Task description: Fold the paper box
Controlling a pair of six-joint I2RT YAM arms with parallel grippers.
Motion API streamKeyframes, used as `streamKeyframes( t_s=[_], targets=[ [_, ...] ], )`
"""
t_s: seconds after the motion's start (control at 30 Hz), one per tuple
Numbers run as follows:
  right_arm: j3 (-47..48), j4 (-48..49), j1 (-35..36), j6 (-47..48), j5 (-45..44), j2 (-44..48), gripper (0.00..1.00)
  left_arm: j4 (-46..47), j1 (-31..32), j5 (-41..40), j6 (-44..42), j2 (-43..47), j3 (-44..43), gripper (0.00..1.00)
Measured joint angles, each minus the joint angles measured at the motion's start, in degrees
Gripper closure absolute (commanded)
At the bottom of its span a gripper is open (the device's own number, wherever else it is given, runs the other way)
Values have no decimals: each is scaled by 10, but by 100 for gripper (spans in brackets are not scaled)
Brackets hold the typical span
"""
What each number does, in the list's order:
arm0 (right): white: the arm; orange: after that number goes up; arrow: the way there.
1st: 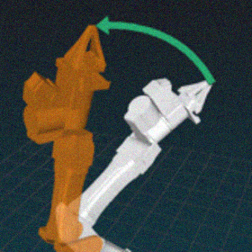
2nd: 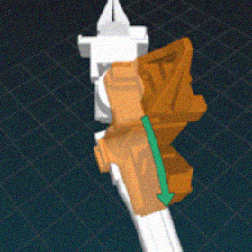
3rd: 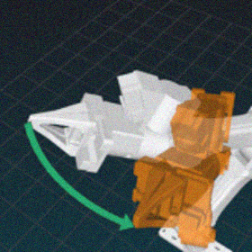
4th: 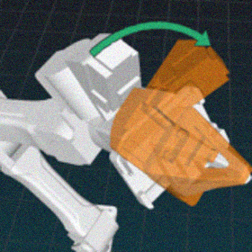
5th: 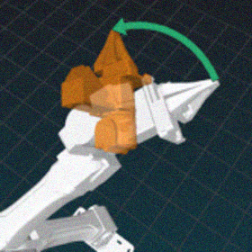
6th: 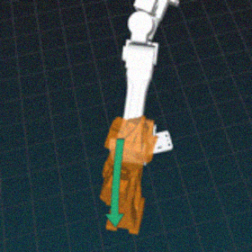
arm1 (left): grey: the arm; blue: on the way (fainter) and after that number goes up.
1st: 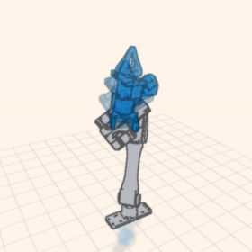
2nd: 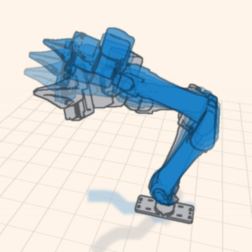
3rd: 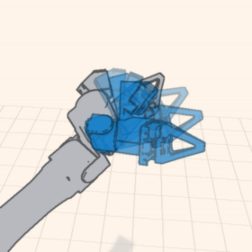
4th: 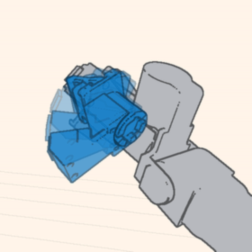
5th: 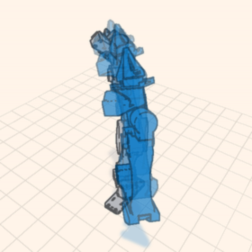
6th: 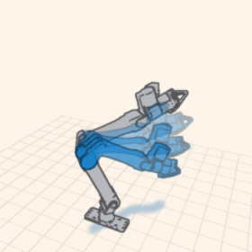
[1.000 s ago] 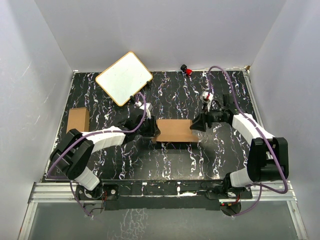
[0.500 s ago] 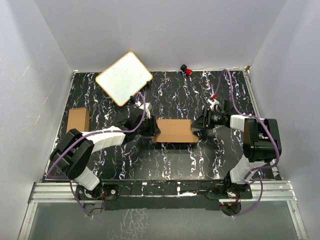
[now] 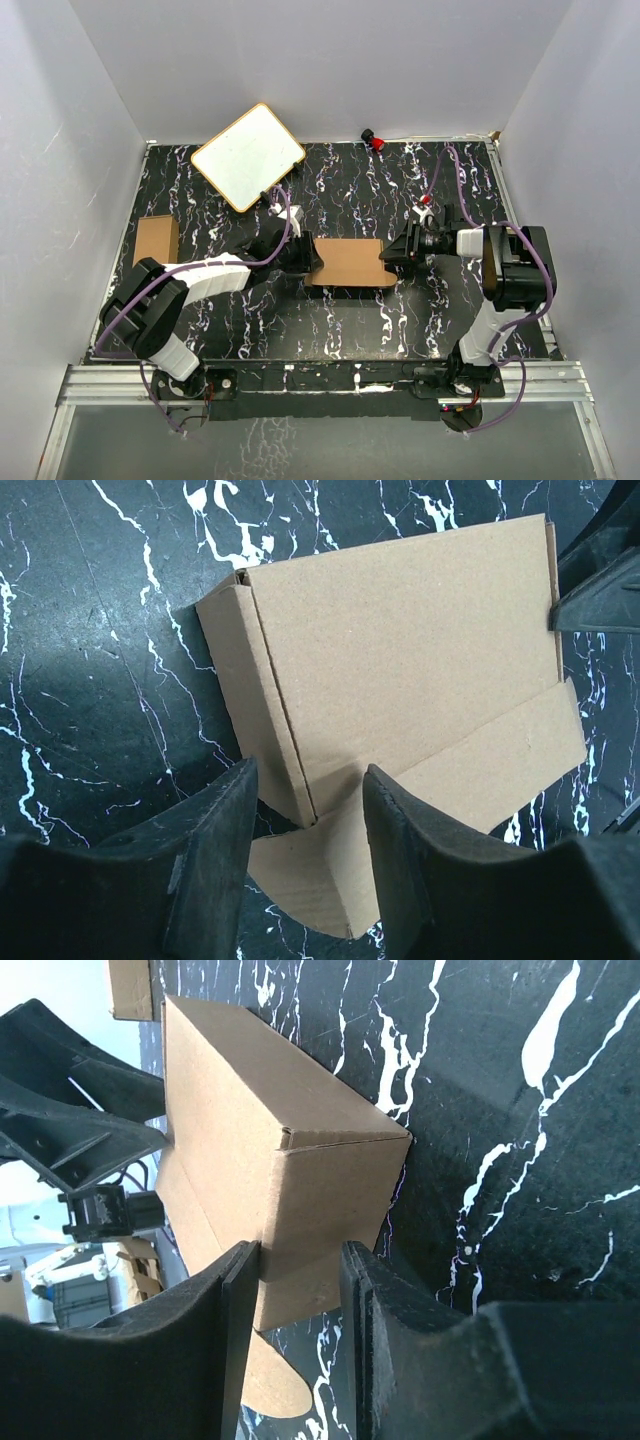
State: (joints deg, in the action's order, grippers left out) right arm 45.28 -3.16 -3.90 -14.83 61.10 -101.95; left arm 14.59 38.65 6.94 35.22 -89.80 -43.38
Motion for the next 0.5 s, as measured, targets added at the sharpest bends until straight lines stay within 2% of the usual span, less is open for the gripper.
streamKeyframes(
  t_s=[0.2, 0.5],
  targets=[
    [6, 3, 0, -18, 28, -20, 68, 7, 0, 2, 6, 0, 3, 43],
    [8, 8, -14, -34, 55, -39, 73, 29, -3, 2, 26, 36, 37, 15]
  ],
)
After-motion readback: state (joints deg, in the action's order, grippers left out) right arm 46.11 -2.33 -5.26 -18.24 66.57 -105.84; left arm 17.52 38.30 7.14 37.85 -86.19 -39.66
